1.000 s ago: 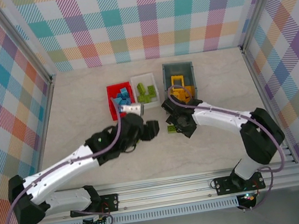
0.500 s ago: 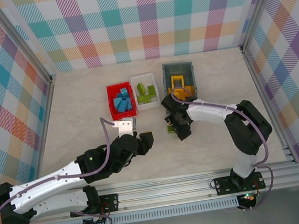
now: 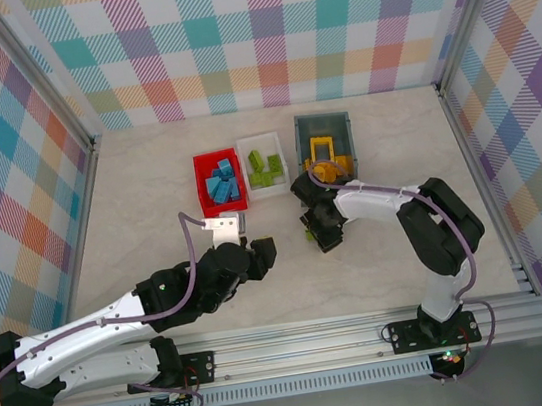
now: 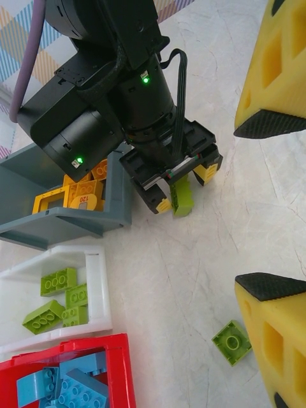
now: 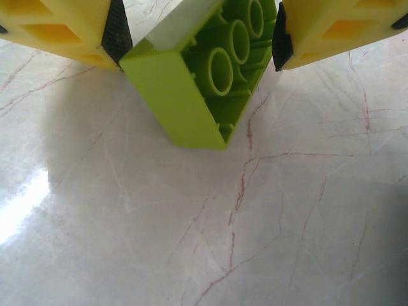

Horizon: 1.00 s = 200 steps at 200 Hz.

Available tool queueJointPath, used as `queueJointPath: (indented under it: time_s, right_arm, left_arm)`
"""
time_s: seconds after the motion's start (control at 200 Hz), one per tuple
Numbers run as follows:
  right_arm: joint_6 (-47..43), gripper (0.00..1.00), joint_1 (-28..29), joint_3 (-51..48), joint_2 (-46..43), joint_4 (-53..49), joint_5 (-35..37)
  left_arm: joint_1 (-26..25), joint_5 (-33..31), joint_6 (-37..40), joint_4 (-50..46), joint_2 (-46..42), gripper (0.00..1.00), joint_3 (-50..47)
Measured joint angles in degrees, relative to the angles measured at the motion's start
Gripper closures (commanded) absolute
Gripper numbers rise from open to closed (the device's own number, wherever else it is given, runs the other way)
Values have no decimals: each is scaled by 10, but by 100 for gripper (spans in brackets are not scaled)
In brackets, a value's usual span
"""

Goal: Sort the legos into containers by color

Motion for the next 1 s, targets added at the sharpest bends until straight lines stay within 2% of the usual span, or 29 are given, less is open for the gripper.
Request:
queueJointPath:
  time_s: [0.11, 0.245, 0.37, 0.535, 0.655, 0.745, 0.85, 0.925, 1.0]
  right_arm:
    - [-10, 37, 0, 1, -1, 0, 10]
    - [-13, 49, 0, 1, -3, 0, 14]
    - [-10, 56, 0, 0, -2, 7, 8]
    - [-12, 72, 0, -9, -1, 20, 7]
    - [-39, 73, 6, -9, -12, 16, 26]
    - [-94, 71, 29, 10, -33, -17, 72]
    - [-193, 70, 89, 96, -38, -56, 131]
    - [-266, 69, 119, 160, -37, -61, 153]
    - [-347, 69, 128, 228, -21, -71, 167]
  left_arm:
    - [0, 0, 0, 0, 0, 43, 0]
    - [0, 0, 0, 0, 0, 44, 0]
    - [0, 0, 0, 0, 0, 44, 0]
    - [0, 0, 0, 0, 0, 45, 0]
    - [0, -7, -4, -11, -3, 45, 1]
    - [-1, -32, -23, -51, -8, 45, 15]
    - [1, -64, -46, -103, -15, 44, 48]
    - [21, -65, -56, -126, -22, 43, 75]
    - [63, -46, -58, -140, -21, 42, 103]
